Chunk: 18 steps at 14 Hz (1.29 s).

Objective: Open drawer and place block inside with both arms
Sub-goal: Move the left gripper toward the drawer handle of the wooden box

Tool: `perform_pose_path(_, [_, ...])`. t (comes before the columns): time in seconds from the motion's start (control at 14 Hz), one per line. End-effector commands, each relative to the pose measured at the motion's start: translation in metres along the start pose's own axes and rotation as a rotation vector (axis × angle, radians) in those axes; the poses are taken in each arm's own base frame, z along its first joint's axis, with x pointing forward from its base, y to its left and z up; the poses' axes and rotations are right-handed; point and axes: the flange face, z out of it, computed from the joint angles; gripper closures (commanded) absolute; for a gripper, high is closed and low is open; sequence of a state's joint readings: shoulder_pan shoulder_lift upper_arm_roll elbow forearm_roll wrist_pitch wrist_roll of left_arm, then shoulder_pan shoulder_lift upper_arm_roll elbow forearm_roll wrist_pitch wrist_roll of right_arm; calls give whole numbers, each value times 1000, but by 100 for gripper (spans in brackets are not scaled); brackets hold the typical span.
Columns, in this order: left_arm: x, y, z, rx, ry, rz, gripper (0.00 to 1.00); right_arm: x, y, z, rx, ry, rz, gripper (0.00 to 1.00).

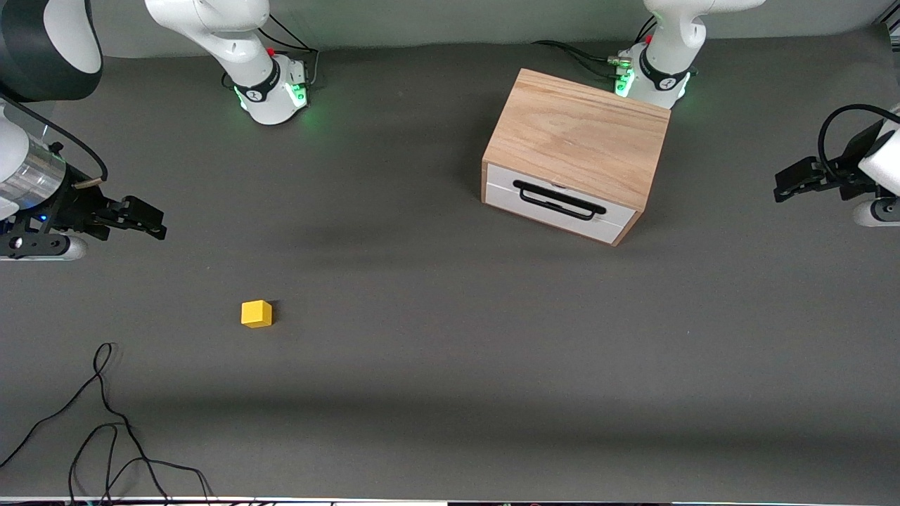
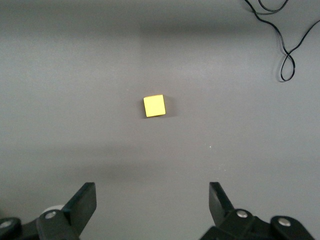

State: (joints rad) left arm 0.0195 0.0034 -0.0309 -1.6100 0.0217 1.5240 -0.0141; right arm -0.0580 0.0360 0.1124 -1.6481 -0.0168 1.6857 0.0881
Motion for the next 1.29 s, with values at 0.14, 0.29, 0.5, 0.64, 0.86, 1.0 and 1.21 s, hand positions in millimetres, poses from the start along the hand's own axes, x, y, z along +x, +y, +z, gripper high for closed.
perform_pose_path(0.14, [0, -1, 3, 14, -4, 22, 0, 2, 3, -4, 15, -6, -9, 0])
perform_pose_path(0.29, [4, 0, 9, 12, -15, 20, 0, 4, 2, -1, 16, -11, -10, 0])
perform_pose_path(0.5, [17, 8, 29, 10, -42, 7, 0, 15, 2, 18, 15, -29, -15, 0])
perform_pose_path(0.64, [28, 37, 47, 5, -64, -108, 0, 28, -1, 30, 22, -5, -16, 0])
perform_pose_path(0.86, [28, 88, 53, 22, -79, -306, 0, 36, 4, 46, 15, -8, -5, 0])
perform_pose_path(1.0, [20, 128, 55, 19, -98, -477, 0, 38, 6, 54, -1, -20, -6, 0])
perform_pose_path(1.21, [2, 200, 62, 62, -89, -743, 0, 44, 15, 63, -6, -18, 5, 0])
